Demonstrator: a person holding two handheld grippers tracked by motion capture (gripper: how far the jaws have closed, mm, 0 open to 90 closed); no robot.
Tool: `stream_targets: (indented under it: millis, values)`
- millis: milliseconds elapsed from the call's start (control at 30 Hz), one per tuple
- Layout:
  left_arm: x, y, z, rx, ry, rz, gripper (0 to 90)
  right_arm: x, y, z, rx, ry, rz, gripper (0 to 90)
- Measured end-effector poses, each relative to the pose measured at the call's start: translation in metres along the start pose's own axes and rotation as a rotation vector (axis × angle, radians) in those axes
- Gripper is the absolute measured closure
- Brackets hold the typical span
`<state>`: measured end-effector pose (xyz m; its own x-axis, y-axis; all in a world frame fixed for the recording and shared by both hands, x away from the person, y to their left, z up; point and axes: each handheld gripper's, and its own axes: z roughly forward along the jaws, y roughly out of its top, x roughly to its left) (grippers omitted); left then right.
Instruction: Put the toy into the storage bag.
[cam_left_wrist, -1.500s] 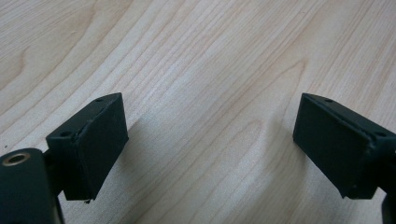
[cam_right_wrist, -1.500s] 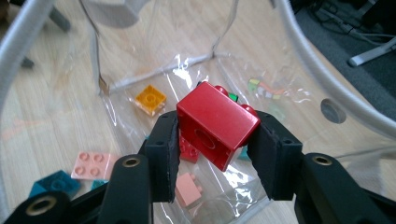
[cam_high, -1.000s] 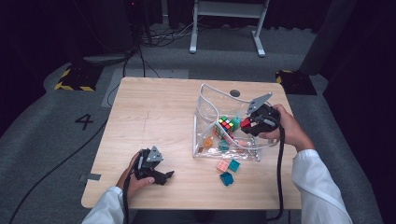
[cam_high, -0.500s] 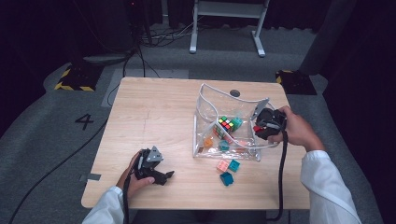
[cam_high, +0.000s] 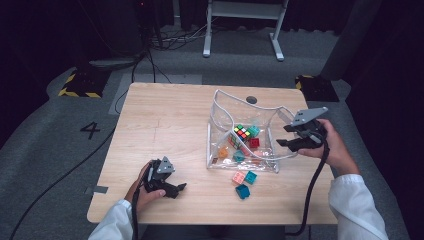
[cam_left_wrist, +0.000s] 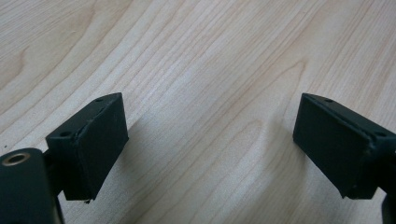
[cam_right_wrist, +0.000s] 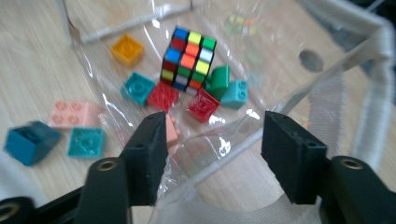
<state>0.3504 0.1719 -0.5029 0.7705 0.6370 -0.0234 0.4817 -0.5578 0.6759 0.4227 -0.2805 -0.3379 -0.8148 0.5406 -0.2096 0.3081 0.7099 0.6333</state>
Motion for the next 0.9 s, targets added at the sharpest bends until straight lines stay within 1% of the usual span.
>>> stream_targets:
  millis: [33, 67, 133, 167, 200, 267, 300, 333, 400, 433, 467, 533, 567, 767, 900]
  values:
    - [0.000, 0.000, 0.000, 0.000, 0.000, 0.000, 10.3, 0.000, -0.004, -0.005, -0.043, -0.006, 0.000, 40.0]
    - [0.000, 0.000, 0.000, 0.000, 0.000, 0.000, 10.3, 0.003, -0.007, -0.010, -0.089, -0.003, 0.040, 39.1]
    - [0.000, 0.000, 0.000, 0.000, 0.000, 0.000, 10.3, 0.007, -0.015, -0.020, -0.140, -0.017, 0.045, 36.0]
    - [0.000, 0.000, 0.000, 0.000, 0.000, 0.000, 10.3, 0.008, -0.018, -0.024, -0.163, -0.038, 0.052, 34.9]
    - [0.000, 0.000, 0.000, 0.000, 0.000, 0.000, 10.3, 0.010, -0.023, -0.029, -0.186, -0.054, 0.071, 32.4]
    - [0.000, 0.000, 0.000, 0.000, 0.000, 0.000, 10.3, 0.012, -0.030, -0.039, -0.227, -0.067, 0.088, 31.6]
    - [0.000, 0.000, 0.000, 0.000, 0.000, 0.000, 10.3, 0.013, -0.034, -0.044, -0.246, -0.090, 0.100, 30.6]
    - [0.000, 0.000, 0.000, 0.000, 0.000, 0.000, 10.3, 0.014, -0.038, -0.050, -0.265, -0.096, 0.116, 29.9]
    - [0.000, 0.000, 0.000, 0.000, 0.001, 0.000, 10.3, 0.017, -0.044, -0.057, -0.288, -0.105, 0.128, 29.6]
    - [0.000, 0.000, 0.000, 0.000, 0.000, 0.000, 10.3, 0.018, -0.048, -0.060, -0.298, -0.121, 0.128, 29.3]
    - [0.000, 0.000, 0.000, 0.000, 0.000, 0.000, 10.3, 0.021, -0.051, -0.063, -0.298, -0.135, 0.138, 29.1]
    - [0.000, 0.000, 0.000, 0.000, 0.000, 0.000, 10.3, 0.023, -0.059, -0.067, -0.310, -0.158, 0.131, 28.7]
    - [0.000, 0.000, 0.000, 0.000, 0.000, 0.000, 10.3, 0.024, -0.064, -0.069, -0.322, -0.159, 0.133, 28.7]
    - [0.000, 0.000, 0.000, -0.001, 0.001, 0.000, 10.3, 0.028, -0.090, -0.068, -0.309, -0.180, 0.176, 27.6]
    - [0.000, 0.000, 0.000, 0.000, 0.000, 0.000, 10.3, 0.031, -0.104, -0.065, -0.316, -0.173, 0.203, 27.5]
